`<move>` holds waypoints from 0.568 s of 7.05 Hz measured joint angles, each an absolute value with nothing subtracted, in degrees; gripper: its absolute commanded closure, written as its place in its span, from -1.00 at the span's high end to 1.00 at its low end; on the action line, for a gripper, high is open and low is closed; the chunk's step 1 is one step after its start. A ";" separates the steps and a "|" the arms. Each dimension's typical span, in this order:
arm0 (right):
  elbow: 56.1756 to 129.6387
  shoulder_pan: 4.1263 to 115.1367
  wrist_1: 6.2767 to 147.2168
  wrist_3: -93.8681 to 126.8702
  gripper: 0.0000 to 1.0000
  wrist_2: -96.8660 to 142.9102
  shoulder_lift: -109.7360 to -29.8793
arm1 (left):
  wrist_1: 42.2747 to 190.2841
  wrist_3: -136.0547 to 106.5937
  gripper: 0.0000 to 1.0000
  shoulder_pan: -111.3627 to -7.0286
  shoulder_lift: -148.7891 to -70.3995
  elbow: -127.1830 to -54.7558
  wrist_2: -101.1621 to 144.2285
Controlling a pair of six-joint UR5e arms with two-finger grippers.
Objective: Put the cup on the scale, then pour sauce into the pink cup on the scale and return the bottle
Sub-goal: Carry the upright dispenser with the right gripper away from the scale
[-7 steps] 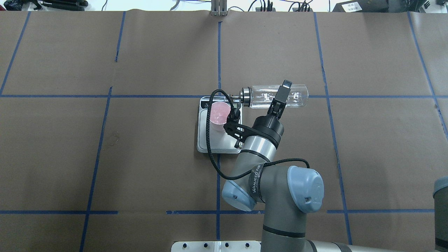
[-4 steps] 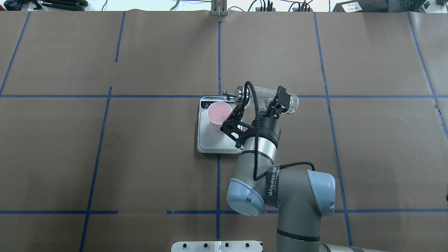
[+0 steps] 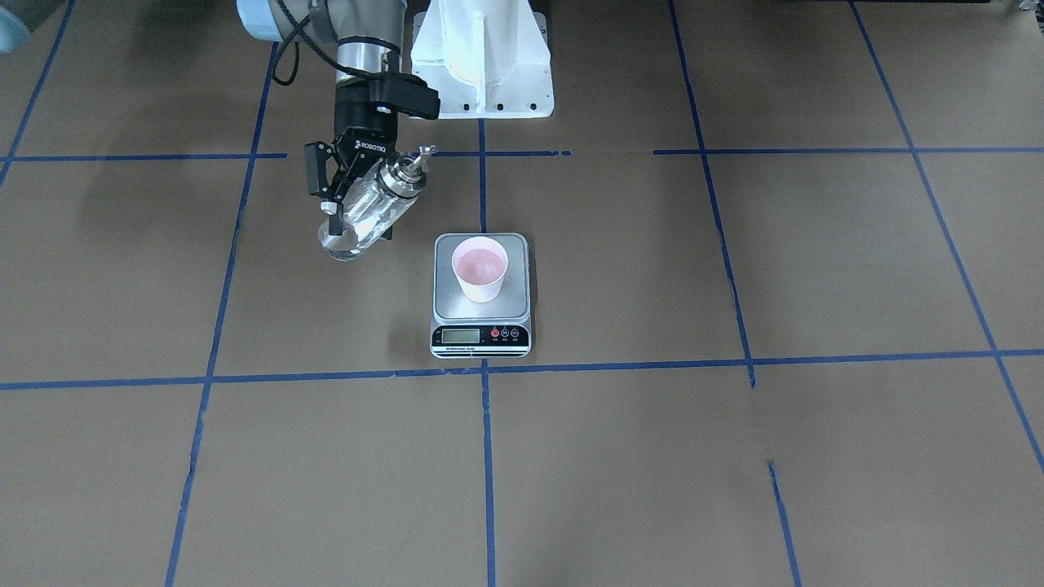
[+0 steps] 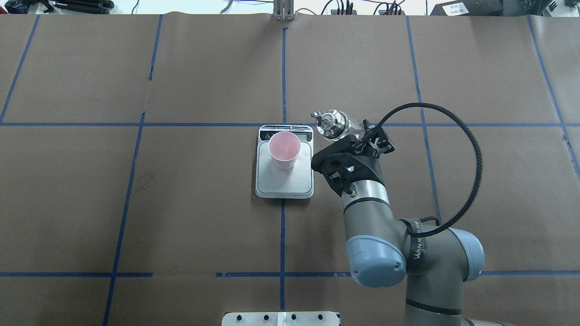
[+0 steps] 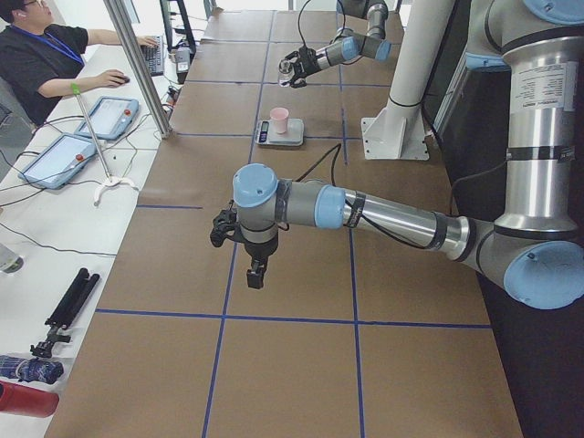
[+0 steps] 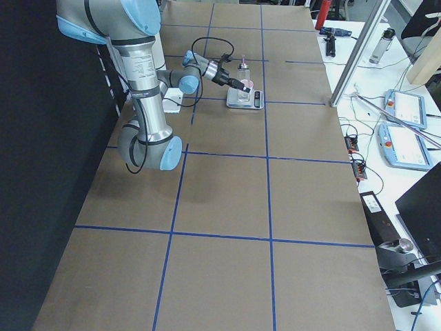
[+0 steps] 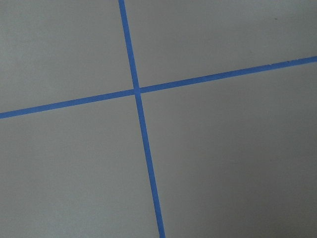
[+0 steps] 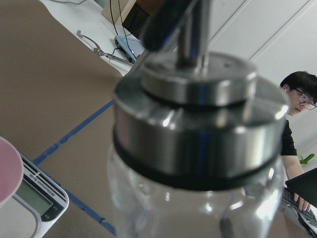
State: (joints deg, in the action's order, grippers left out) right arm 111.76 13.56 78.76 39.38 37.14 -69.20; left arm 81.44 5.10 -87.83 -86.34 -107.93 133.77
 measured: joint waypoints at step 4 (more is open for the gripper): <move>111.24 13.79 48.70 47.40 -1.00 39.81 -84.15 | 81.46 5.10 1.00 -87.81 -86.31 -109.38 133.77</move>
